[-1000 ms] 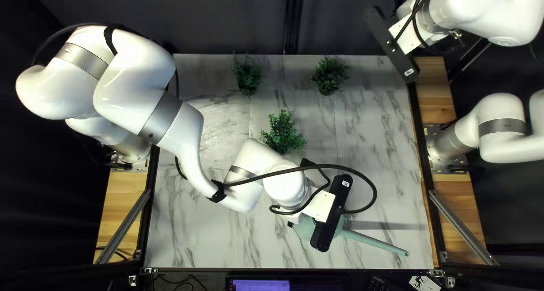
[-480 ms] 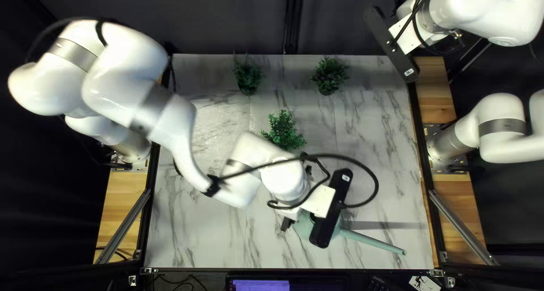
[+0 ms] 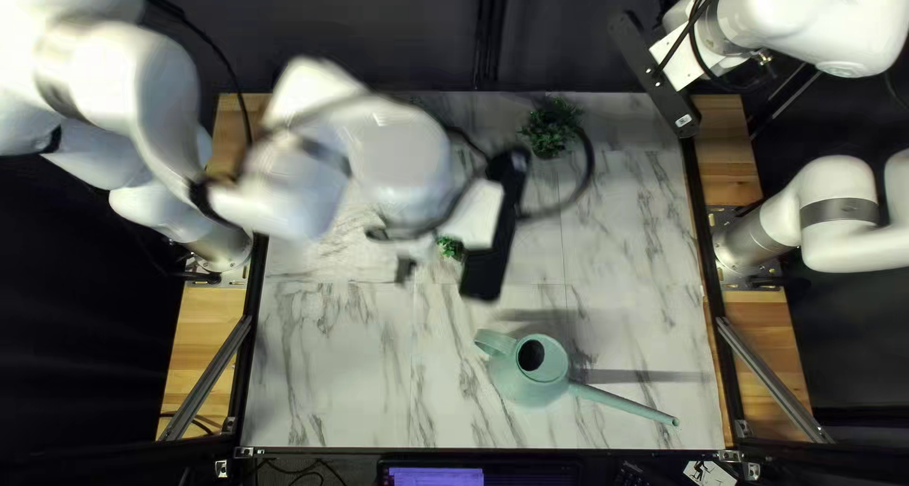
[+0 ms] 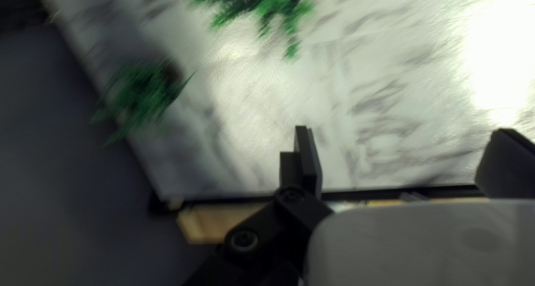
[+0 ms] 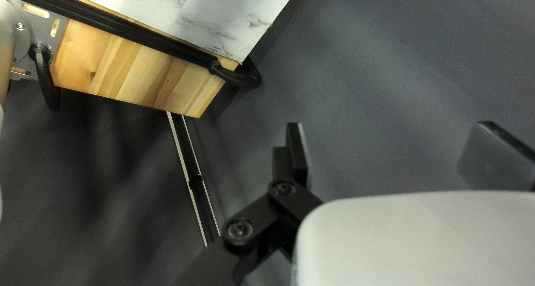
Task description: Lift water spout off of table. Pick up water spout to simulate watering fake plants
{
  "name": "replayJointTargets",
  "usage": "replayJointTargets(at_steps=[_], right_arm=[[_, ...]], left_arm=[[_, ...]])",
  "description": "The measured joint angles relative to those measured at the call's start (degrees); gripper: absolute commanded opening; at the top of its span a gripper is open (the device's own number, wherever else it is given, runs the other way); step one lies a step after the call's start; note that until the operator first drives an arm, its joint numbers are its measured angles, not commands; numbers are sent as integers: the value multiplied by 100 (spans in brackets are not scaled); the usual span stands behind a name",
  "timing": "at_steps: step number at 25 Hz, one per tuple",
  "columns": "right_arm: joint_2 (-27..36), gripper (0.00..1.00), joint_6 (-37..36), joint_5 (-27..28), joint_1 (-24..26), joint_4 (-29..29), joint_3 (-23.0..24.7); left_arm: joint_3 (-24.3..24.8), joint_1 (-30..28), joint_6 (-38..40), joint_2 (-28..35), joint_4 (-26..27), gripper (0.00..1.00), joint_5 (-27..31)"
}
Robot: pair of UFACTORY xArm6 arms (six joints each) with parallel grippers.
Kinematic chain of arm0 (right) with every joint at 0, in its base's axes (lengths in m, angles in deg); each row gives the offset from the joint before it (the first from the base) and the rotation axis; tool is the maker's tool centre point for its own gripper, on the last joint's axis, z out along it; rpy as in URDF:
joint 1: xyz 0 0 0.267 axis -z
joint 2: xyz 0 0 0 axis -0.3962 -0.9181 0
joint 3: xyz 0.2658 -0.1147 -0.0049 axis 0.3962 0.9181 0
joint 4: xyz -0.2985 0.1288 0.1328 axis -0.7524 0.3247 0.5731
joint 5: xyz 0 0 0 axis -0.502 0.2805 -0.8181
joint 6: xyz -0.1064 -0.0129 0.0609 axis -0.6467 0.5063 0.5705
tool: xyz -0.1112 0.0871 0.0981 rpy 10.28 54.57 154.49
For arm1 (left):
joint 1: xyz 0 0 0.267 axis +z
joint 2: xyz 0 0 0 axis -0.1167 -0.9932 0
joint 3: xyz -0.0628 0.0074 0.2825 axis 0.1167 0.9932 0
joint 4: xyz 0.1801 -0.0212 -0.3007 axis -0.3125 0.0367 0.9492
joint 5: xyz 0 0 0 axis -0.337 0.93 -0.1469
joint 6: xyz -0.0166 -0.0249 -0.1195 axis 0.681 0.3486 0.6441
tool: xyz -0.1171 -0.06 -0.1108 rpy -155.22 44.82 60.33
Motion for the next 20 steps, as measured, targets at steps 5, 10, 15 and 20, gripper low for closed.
replayJointTargets(at_steps=[5,10,15,20], right_arm=[[0,100,0,0,0,0,0],[0,100,0,0,0,0,0],[0,100,0,0,0,0,0],[0,100,0,0,0,0,0]], left_arm=[[85,235,688,407,-807,100,723],[548,656,1061,902,-1333,100,950],[739,1163,842,1273,-1303,100,1016],[192,1729,209,1071,-498,100,1325]])
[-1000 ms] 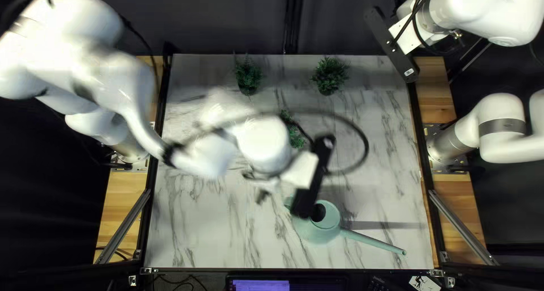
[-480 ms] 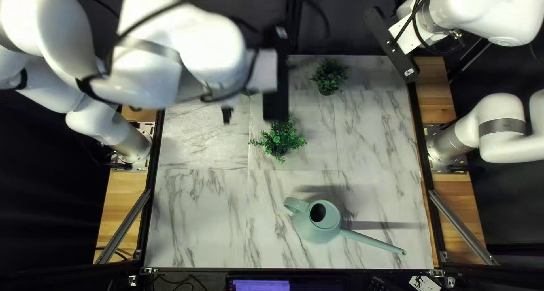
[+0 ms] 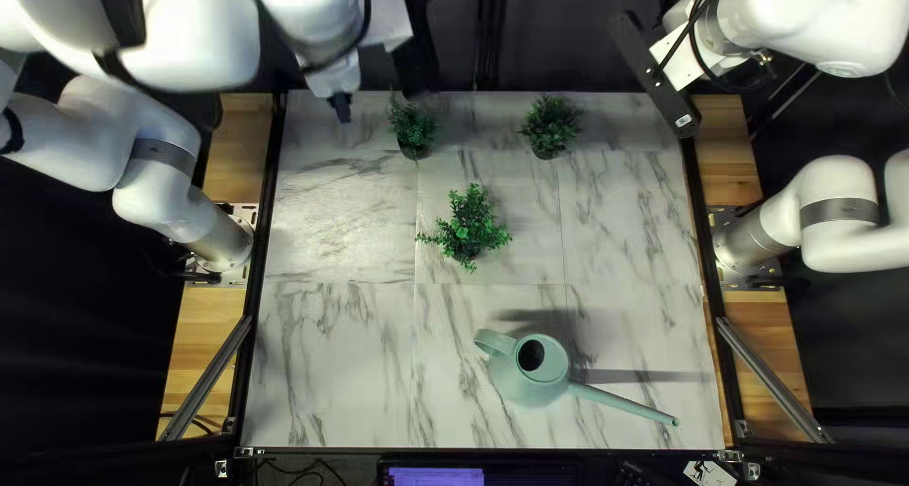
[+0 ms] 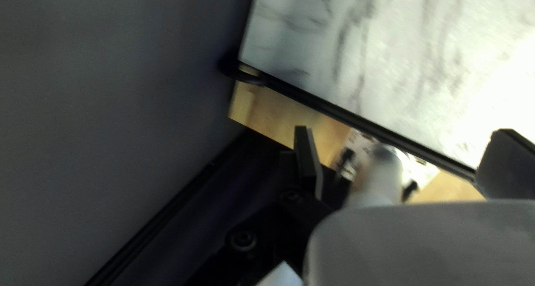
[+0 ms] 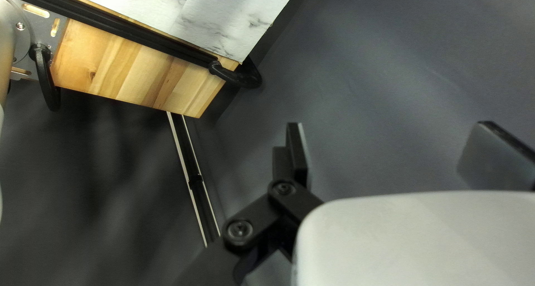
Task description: Lift water spout off of table. Pick up water spout to simulate watering fake plants
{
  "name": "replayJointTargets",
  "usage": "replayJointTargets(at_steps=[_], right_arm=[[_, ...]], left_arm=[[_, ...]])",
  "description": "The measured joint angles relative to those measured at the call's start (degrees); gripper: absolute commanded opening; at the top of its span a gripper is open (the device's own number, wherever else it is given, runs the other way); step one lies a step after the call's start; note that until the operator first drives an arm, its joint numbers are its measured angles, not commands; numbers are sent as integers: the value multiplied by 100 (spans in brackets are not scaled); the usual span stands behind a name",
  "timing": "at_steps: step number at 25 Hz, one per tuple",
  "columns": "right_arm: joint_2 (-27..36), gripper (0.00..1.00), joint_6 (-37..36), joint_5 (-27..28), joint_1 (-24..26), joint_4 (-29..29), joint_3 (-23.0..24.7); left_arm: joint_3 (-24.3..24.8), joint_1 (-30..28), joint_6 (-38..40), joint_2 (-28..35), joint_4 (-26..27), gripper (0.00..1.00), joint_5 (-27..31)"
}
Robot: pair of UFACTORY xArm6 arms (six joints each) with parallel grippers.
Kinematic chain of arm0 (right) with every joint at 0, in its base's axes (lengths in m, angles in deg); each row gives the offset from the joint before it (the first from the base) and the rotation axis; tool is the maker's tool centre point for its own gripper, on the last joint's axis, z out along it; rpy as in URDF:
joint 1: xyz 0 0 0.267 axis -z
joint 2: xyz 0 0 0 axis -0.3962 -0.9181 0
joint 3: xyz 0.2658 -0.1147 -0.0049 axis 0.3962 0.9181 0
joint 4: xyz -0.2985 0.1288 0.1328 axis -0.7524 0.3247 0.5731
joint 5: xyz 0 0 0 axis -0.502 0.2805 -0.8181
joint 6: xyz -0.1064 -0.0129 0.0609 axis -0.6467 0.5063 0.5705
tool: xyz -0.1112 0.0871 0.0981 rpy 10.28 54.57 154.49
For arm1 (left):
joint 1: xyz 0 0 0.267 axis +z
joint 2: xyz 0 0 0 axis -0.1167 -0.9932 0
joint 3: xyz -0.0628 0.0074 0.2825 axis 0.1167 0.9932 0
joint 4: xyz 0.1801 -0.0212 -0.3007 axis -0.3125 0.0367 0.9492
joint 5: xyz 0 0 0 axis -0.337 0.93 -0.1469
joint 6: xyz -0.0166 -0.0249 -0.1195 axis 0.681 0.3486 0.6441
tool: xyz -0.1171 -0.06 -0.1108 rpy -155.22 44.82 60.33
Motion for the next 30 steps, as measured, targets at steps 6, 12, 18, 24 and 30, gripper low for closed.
replayJointTargets(at_steps=[6,12,18,24,30], right_arm=[[0,100,0,0,0,0,0],[0,100,0,0,0,0,0],[0,100,0,0,0,0,0],[0,100,0,0,0,0,0],[0,100,0,0,0,0,0]], left_arm=[[-460,230,-494,-263,777,100,286],[-509,184,-502,-297,868,100,310],[-510,184,-503,-297,869,100,311],[-510,184,-503,-297,869,100,311],[-510,184,-503,-297,869,100,311]])
